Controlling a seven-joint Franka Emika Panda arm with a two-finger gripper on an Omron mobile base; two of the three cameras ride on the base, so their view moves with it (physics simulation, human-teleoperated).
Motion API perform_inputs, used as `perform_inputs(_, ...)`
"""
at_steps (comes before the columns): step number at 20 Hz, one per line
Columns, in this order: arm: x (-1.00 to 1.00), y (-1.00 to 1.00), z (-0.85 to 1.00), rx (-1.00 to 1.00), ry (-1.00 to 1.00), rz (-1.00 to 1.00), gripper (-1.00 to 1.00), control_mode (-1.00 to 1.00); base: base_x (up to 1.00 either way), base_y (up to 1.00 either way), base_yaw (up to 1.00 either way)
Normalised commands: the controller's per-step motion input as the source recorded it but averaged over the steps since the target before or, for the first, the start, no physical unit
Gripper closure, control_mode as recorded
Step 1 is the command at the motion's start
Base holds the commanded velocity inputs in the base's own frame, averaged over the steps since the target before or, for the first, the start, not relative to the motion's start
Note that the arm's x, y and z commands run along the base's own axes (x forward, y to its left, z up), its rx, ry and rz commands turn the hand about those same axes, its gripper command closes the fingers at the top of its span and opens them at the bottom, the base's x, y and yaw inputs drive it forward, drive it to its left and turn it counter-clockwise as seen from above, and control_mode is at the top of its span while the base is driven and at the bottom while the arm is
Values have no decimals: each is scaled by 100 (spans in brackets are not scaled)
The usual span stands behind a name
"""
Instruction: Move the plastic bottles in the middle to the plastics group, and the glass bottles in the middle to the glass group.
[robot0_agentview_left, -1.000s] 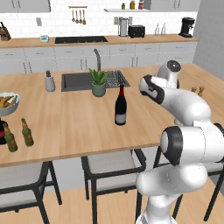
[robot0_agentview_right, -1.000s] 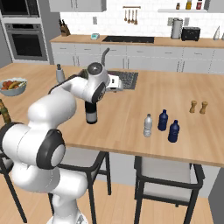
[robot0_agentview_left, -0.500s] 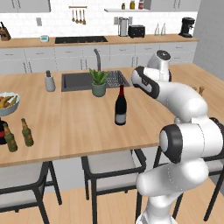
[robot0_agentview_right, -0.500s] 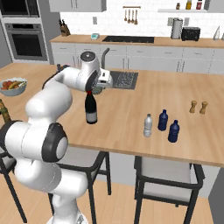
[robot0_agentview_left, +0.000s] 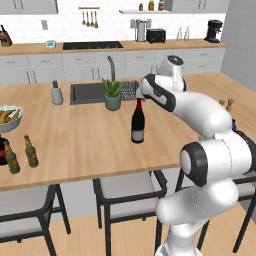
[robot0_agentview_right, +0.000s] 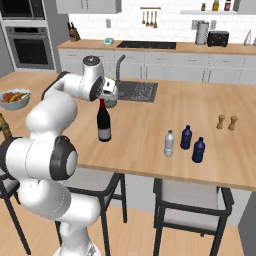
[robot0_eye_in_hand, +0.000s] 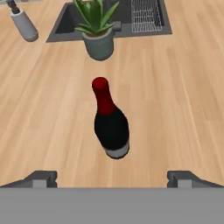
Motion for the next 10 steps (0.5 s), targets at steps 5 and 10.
perform_inputs(5,11,35,-21,-5,3,0,-100,-100,0,0,0)
perform_inputs(10,36,13,-24,-9,-2,0,-100,-100,0,0,0)
